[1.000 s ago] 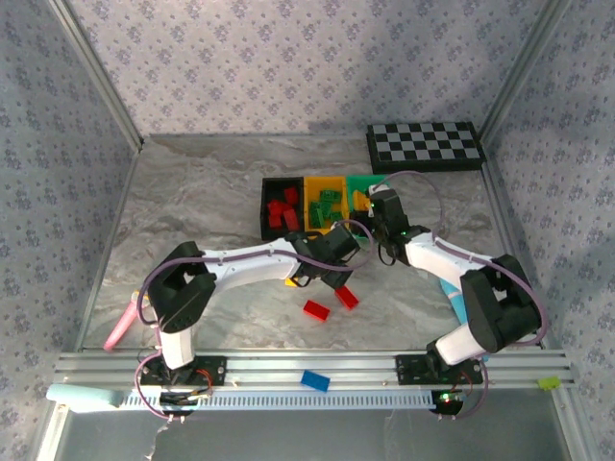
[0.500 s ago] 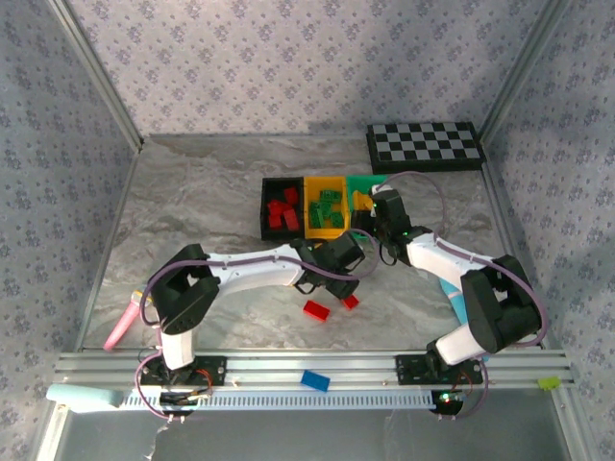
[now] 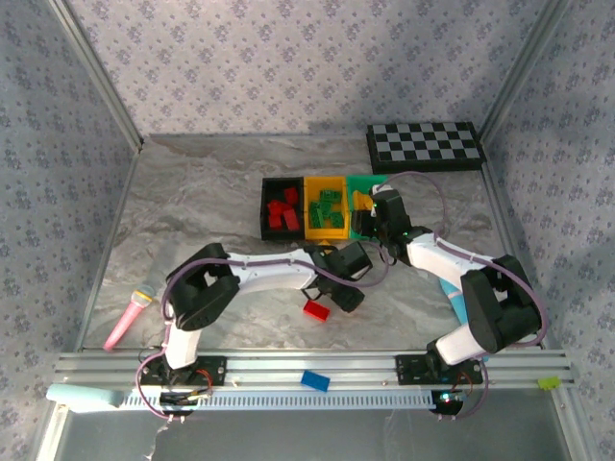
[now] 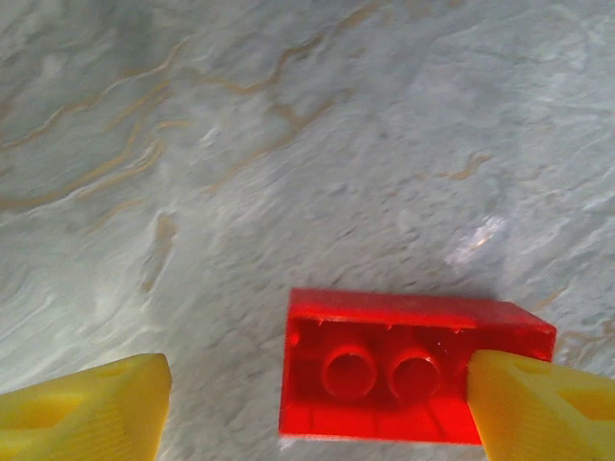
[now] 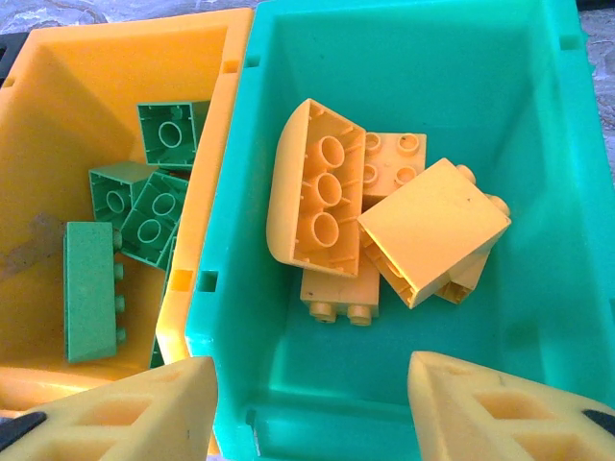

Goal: Sort the legos into containers by color
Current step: Pick up the lego from the middle-left of the table.

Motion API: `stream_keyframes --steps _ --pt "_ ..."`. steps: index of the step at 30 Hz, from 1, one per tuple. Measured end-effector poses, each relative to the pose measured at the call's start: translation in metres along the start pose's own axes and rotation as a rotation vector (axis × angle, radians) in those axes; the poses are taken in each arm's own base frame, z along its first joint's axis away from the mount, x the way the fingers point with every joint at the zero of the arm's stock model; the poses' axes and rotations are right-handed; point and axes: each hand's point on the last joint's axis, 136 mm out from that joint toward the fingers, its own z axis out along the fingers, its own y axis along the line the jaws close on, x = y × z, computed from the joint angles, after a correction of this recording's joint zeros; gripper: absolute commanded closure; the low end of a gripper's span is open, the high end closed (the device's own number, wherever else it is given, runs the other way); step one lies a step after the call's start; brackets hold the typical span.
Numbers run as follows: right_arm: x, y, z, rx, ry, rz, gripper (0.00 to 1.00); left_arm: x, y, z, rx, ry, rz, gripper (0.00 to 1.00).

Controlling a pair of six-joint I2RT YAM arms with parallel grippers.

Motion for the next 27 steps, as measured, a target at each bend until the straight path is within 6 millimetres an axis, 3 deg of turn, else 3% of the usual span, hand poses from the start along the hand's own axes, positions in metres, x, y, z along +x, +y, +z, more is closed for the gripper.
stream_keyframes --steps 3,18,27 --pt "0.0 0.0 0.0 0.0 -0.001 0.003 0.43 -0.005 -0.009 0.001 0.014 -0.004 0.023 0.19" --pt "0.004 -0.003 0.0 0.006 0.006 0.006 0.43 0.004 -0.023 -0.002 0.077 0.054 0.073 0.18" --pt "0.004 -0.003 0.0 0.006 0.006 0.006 0.43 0.008 -0.037 -0.005 0.161 0.075 0.099 0.09"
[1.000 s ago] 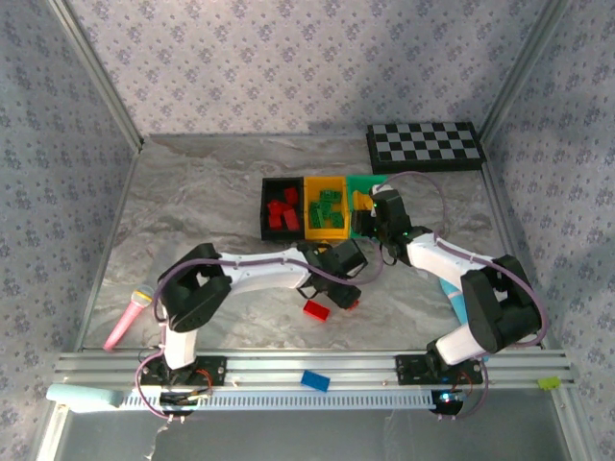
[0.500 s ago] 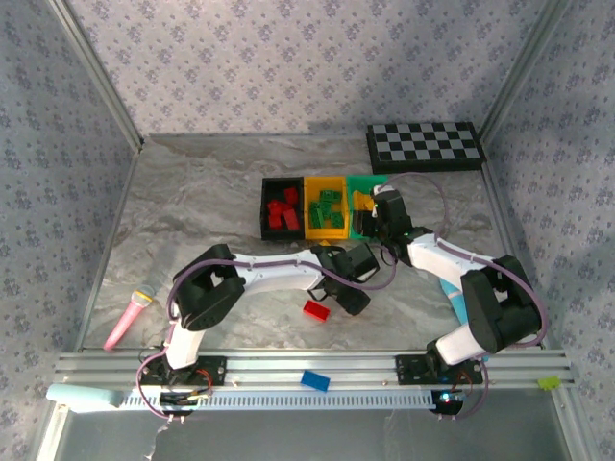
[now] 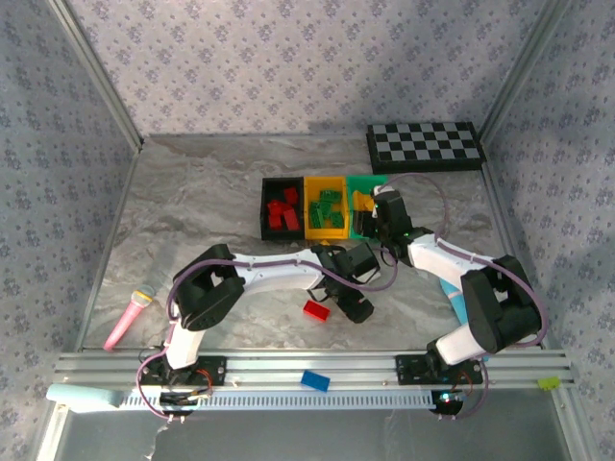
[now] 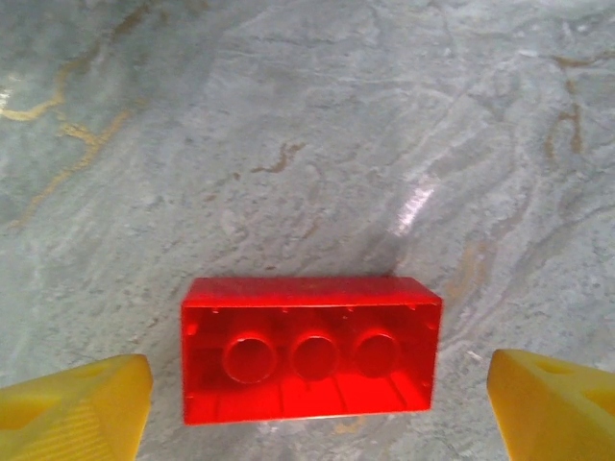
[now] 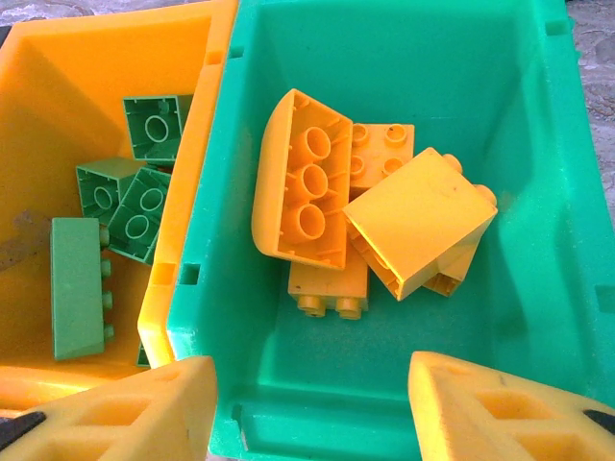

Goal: Sort the legos into containers by color
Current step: Pick up the lego from the middle-left of the table.

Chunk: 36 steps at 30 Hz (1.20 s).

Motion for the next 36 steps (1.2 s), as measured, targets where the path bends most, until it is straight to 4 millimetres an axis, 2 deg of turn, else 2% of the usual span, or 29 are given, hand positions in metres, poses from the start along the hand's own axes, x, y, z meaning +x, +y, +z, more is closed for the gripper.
stream_keyframes --steps 5,16,22,29,31,34,36 --pt "0.0 0.0 0.0 0.0 0.0 0.003 0.43 0.0 -0.003 -0.001 0.012 0.019 0.012 0.09" --pt "-0.001 -0.002 0.0 0.003 -0.001 0.007 0.43 -0.009 0.005 0.007 -0.08 0.048 0.045 0.13" --pt "-0.001 -0.004 0.0 0.007 -0.002 0.013 0.43 -0.005 0.008 0.011 -0.11 0.067 0.056 0.16" --pt "0.0 -0.002 0.0 0.004 0.0 0.014 0.43 0.004 0.013 0.022 -0.136 0.111 0.068 0.3" --pt "0.0 -0.002 0.0 0.004 0.0 0.014 0.43 0.003 0.013 0.022 -0.134 0.109 0.072 0.36" --pt "0.0 -0.002 0.0 0.004 0.0 0.014 0.43 0.003 0.013 0.021 -0.135 0.109 0.075 0.5" --pt "0.0 -0.002 0.0 0.004 0.0 0.014 0.43 0.002 0.012 0.021 -0.134 0.106 0.079 0.53"
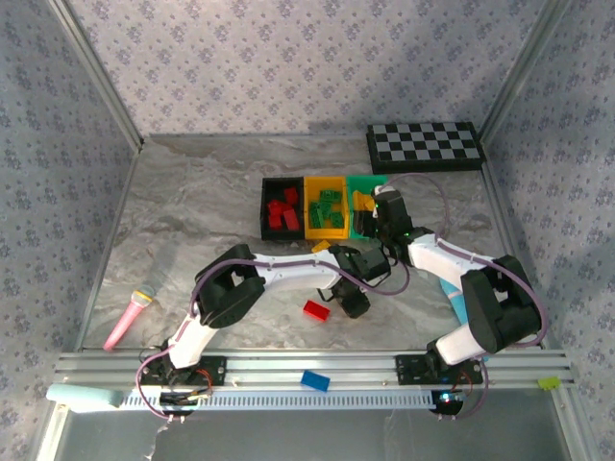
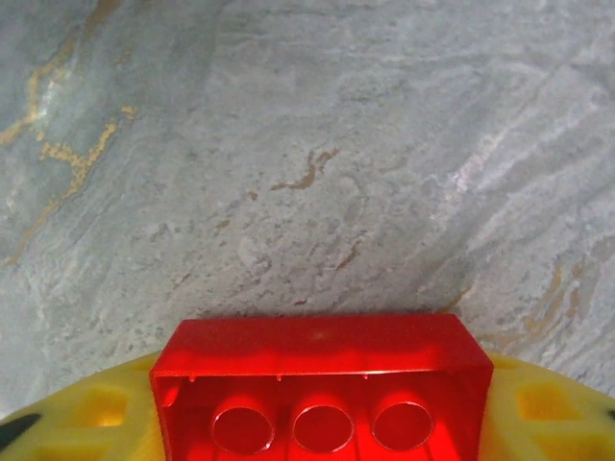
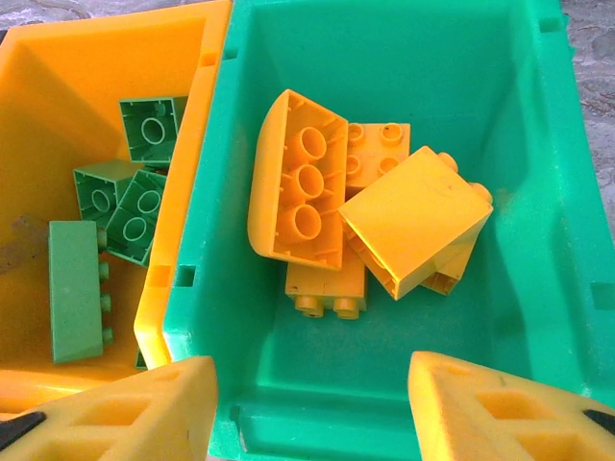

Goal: Sort the legos into containers by color
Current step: Pick up the lego from the middle-left of the table, then place the lego in the container.

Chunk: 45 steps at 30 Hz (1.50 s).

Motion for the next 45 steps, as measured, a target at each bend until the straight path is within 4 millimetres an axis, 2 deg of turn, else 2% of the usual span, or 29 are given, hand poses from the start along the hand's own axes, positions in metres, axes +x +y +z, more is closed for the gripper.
stream_keyframes --steps 9,15,18,22,35,39,45 --pt "0.0 0.0 0.0 0.0 0.0 0.001 0.43 0.001 0.002 -0.001 -0.006 -0.034 -0.012 0.53" --pt "0.0 0.0 0.0 0.0 0.0 0.001 0.43 0.005 0.012 -0.005 -0.001 -0.079 -0.066 0.54" --pt "0.0 0.0 0.0 0.0 0.0 0.001 0.43 0.006 0.02 -0.015 -0.002 -0.118 -0.098 0.55" --pt "0.0 0.0 0.0 0.0 0.0 0.001 0.43 -0.001 0.035 -0.038 -0.006 -0.209 -0.155 0.55" --pt "0.0 0.0 0.0 0.0 0.0 0.004 0.43 -0.008 0.115 -0.091 -0.106 -0.401 -0.384 0.58" --pt "0.0 0.0 0.0 0.0 0.0 0.006 0.43 -0.009 0.151 -0.113 -0.143 -0.464 -0.477 0.57" --pt "0.0 0.0 0.0 0.0 0.0 0.007 0.43 0.004 0.205 -0.123 -0.223 -0.475 -0.598 0.56"
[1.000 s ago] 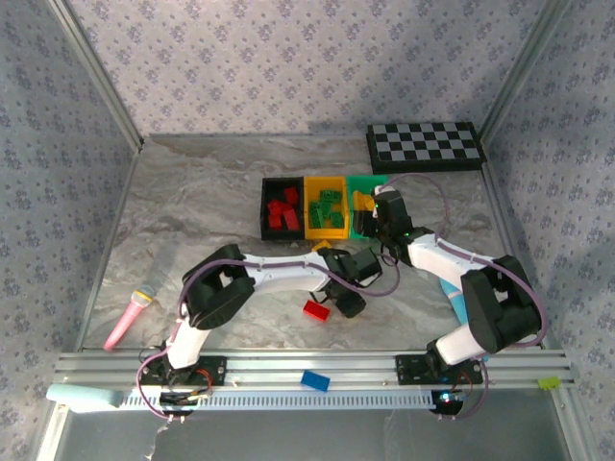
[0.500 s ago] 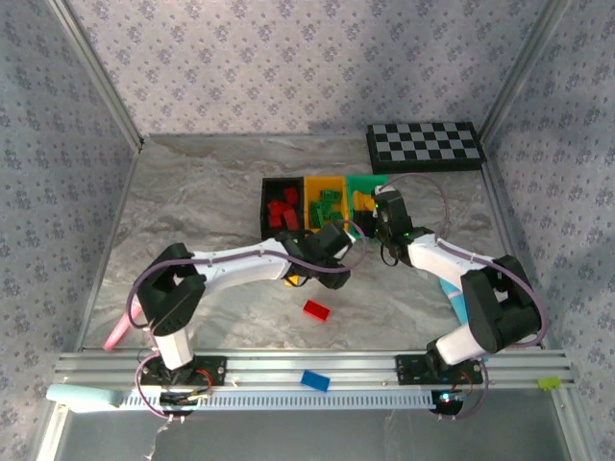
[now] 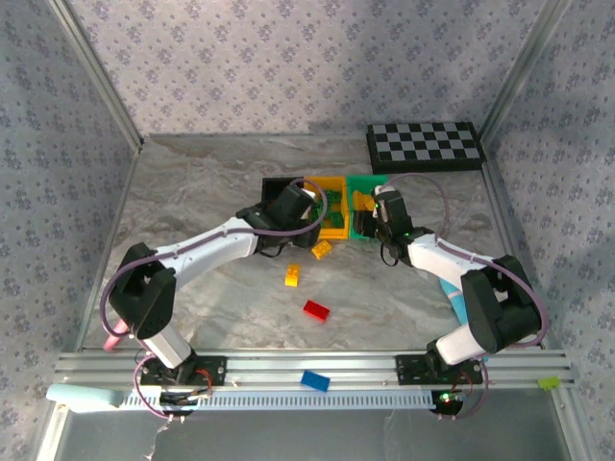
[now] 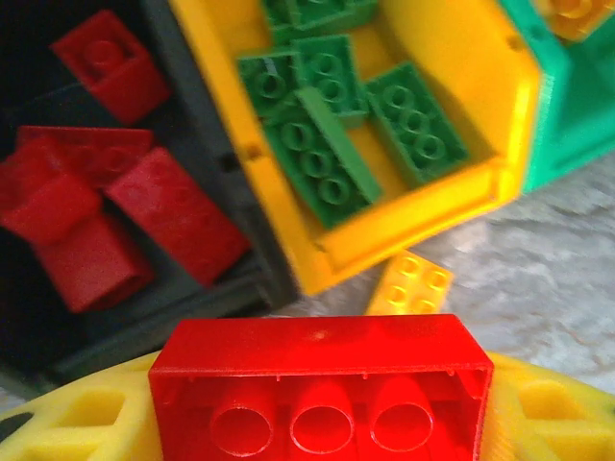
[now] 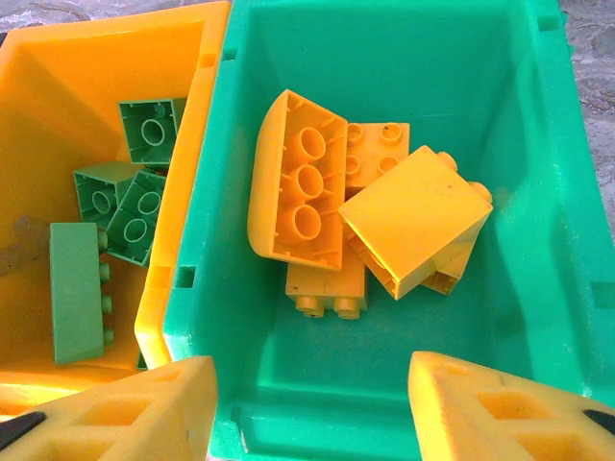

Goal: Sort the legos into containers by color
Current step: Place the lego in the container.

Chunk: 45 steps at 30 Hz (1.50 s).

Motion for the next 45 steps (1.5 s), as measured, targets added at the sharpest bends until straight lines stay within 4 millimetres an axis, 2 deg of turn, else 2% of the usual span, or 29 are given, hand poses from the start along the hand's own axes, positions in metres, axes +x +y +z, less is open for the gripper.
stream_keyframes --steps 10,13,16,22,26,27,30,32,37,45 --pt "0.0 0.0 0.0 0.0 0.0 0.0 0.43 -0.049 0.058 -0.002 -0.08 -0.059 -0.153 0.54" --pt "0.0 0.0 0.0 0.0 0.0 0.0 0.43 -0.063 0.072 0.009 -0.09 -0.058 -0.197 0.53" --pt "0.0 0.0 0.0 0.001 -0.001 0.001 0.43 -0.065 0.083 0.022 -0.104 -0.031 -0.219 0.51" --pt "0.0 0.0 0.0 0.001 0.0 0.001 0.43 -0.066 0.086 0.043 -0.129 0.021 -0.218 0.45" --pt "0.001 -0.001 0.0 0.001 0.0 0.004 0.43 -0.07 0.087 0.048 -0.134 0.026 -0.214 0.35" --pt "0.001 -0.001 0.0 0.001 0.0 0.005 0.43 -0.072 0.087 0.049 -0.136 0.03 -0.21 0.32" --pt "0.001 -0.001 0.0 0.001 0.0 0.005 0.43 -0.077 0.088 0.053 -0.143 0.035 -0.203 0.15" --pt "0.001 -0.001 0.0 0.001 -0.001 0.005 0.43 -0.08 0.089 0.053 -0.147 0.032 -0.205 0.08" --pt "0.002 -0.001 -0.001 -0.001 -0.005 0.009 0.43 -0.078 0.09 0.053 -0.158 0.025 -0.2 0.06" --pt "0.001 -0.001 0.0 -0.004 -0.013 0.014 0.43 -0.037 0.072 0.04 -0.152 0.009 -0.156 0.06"
